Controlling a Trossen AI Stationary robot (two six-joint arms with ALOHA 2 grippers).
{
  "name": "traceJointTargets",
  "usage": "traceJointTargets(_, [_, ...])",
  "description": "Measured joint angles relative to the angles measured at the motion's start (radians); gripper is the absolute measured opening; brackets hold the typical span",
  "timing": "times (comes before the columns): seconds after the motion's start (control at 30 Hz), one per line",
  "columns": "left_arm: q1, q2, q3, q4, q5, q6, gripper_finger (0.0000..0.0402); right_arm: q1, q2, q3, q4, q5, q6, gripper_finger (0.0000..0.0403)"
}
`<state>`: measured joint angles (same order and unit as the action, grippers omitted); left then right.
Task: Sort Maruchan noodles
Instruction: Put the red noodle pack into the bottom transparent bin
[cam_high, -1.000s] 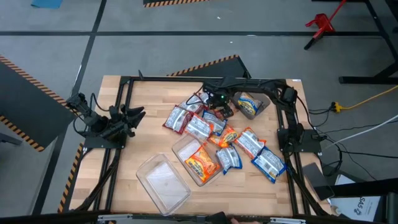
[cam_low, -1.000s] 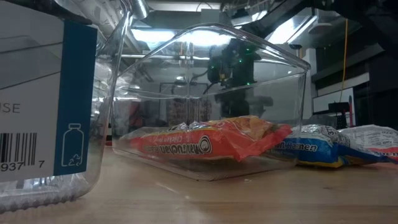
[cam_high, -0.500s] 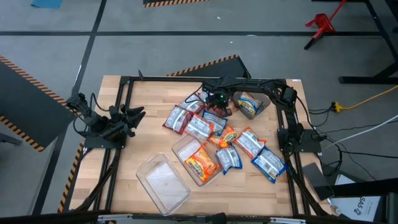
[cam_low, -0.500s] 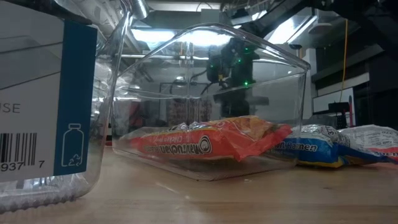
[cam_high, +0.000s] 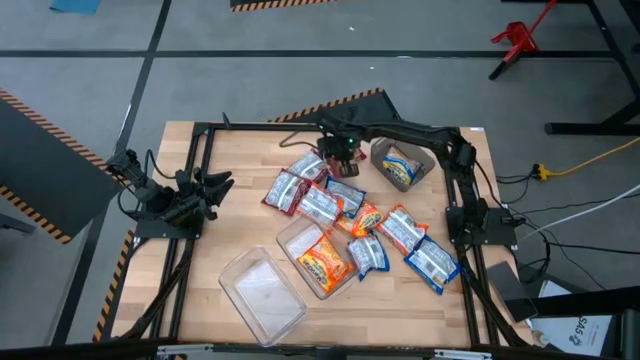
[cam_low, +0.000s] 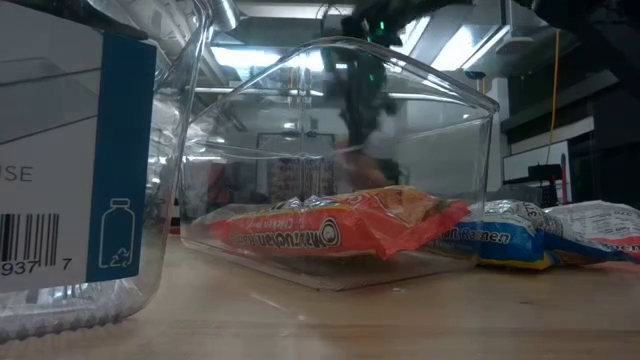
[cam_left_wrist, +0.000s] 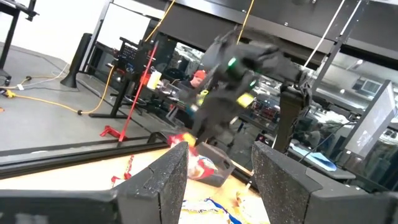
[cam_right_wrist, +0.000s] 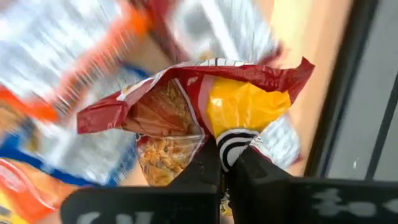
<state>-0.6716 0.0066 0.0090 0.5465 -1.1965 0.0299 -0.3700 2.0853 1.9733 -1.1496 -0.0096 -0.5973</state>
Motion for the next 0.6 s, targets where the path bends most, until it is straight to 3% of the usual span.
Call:
traceJointTargets(0.27, [0.000, 0.000, 0.000, 0.000, 0.000, 0.000, 0.0172, 0.163, -0.003, 0.210, 0.007, -0.078, 0.051, 0.0000])
traceJointTargets(0.6, [0.000, 0.000, 0.000, 0.000, 0.000, -0.024, 0.0172, 0.455, 0.000, 0.262, 0.230, -0.072, 0.084, 0.0000])
